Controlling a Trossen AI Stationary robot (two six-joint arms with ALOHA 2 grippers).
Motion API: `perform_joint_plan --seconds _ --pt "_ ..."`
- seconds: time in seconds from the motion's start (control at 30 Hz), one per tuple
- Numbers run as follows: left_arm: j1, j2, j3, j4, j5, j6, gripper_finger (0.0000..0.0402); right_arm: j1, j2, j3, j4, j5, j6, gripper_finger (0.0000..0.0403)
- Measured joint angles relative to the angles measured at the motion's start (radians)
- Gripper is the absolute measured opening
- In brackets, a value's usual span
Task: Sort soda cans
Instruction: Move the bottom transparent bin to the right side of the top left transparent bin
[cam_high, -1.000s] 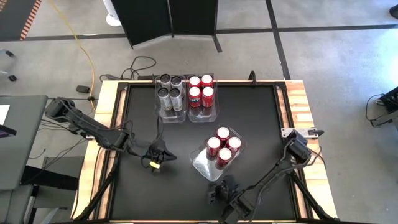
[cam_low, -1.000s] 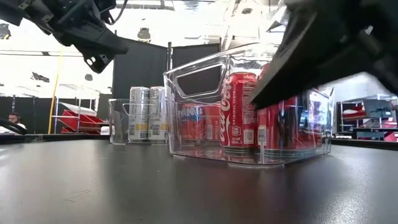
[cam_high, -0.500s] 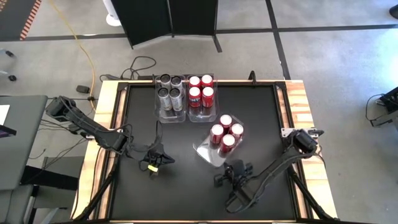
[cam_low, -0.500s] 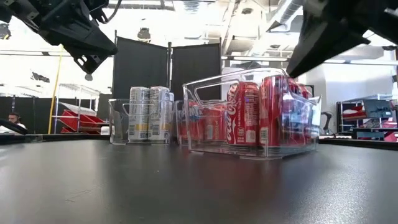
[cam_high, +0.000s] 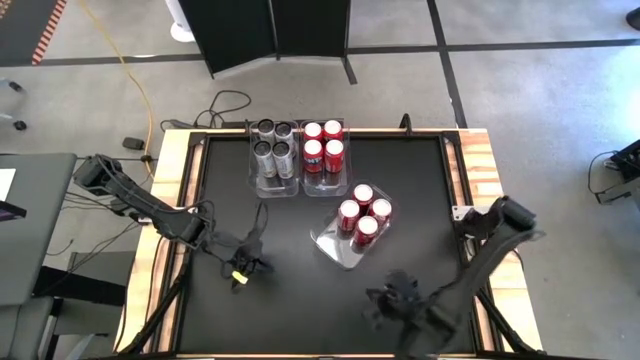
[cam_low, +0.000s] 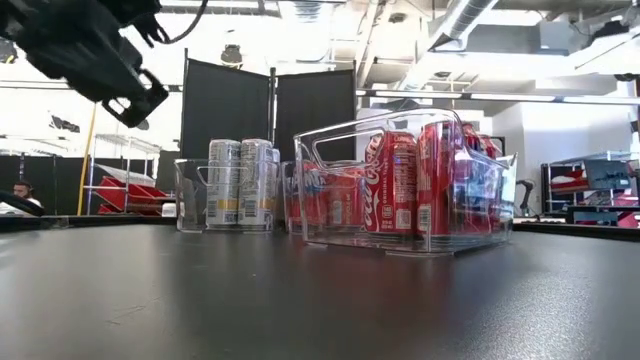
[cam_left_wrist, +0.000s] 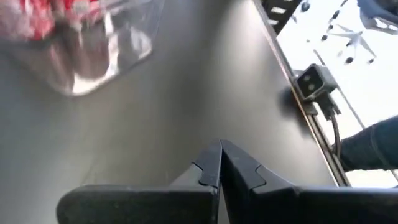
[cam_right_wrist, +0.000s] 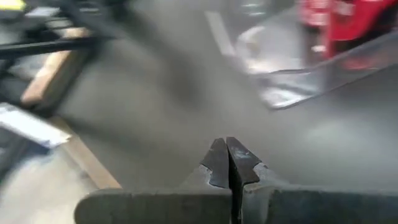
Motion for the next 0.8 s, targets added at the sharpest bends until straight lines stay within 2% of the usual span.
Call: perform_joint_plan --seconds 0.13,0.2,0.3,0.37,0.43,0.5,0.57,0.63,0.8 --pt "0.052 0.0 0.0 0.126 0.053 0.057 0.0 0.053 -0.085 0.0 0.157 0.16 -0.187 0.0" --pt "0.099 0.0 0.0 0.21 0.122 0.066 0.0 0.06 -0.116 0.0 0.283 0.204 -0.363 0.0" --pt "0.172 0.0 0.001 0.28 0.169 0.079 0.0 0.046 -0.141 0.0 0.524 0.207 -0.69 0.0" --pt "0.216 0.0 0.002 0.284 0.185 0.079 0.0 0.031 -0.142 0.0 0.723 0.179 -0.954 0.0" --pt "0.252 0.0 0.002 0.283 0.238 0.077 0.0 0.016 -0.138 0.001 0.891 0.066 -1.208 0.0" --pt "0.272 0.0 0.002 0.281 0.304 0.076 0.0 0.007 -0.127 0.002 0.971 -0.051 -1.347 0.0" --pt "0.279 0.0 0.002 0.268 0.329 0.075 0.0 0.001 -0.111 0.002 0.98 -0.155 -1.365 0.0" --pt "0.279 0.0 0.002 0.25 0.329 0.075 0.0 0.002 -0.096 0.001 0.926 -0.243 -1.316 0.0" --pt "0.283 0.0 0.002 0.167 0.28 0.106 0.0 0.038 -0.07 -0.018 0.66 -0.252 -0.961 0.0"
